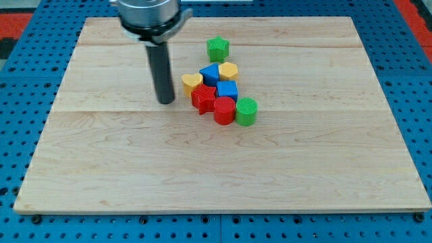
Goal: Keep green star and red circle in a vertical line
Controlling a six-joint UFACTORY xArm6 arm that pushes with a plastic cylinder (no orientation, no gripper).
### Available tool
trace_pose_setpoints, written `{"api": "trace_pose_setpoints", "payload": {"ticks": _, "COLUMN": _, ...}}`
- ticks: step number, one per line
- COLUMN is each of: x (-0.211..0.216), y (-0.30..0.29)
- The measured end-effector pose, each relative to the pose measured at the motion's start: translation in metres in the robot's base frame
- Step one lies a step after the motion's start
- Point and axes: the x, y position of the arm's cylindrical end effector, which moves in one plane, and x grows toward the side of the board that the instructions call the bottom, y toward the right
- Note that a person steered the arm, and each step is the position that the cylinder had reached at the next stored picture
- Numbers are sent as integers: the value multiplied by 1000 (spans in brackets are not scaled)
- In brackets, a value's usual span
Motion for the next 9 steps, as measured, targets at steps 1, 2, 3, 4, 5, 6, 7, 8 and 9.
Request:
{"api": "trace_pose_setpoints", "payload": {"ticks": 1, "x": -29, "y": -17}}
{"api": "trace_pose_setpoints", "payload": {"ticks": 2, "x": -83, "y": 1}}
{"api": "trace_pose_setpoints", "payload": {"ticks": 3, "x": -81, "y": 43}}
{"api": "trace_pose_setpoints", "payload": {"ticks": 4, "x": -44, "y": 90}}
{"api": "trace_pose_setpoints", "payload": {"ticks": 5, "x": -5, "y": 114}}
{"api": "trace_pose_setpoints", "payload": {"ticks": 6, "x": 8, "y": 102}}
{"api": "trace_pose_setpoints", "payload": {"ticks": 7, "x": 38, "y": 119}}
{"api": "trace_pose_setpoints", "payload": {"ticks": 8, "x": 60, "y": 141}}
{"api": "trace_pose_setpoints", "payload": {"ticks": 9, "x": 60, "y": 143}}
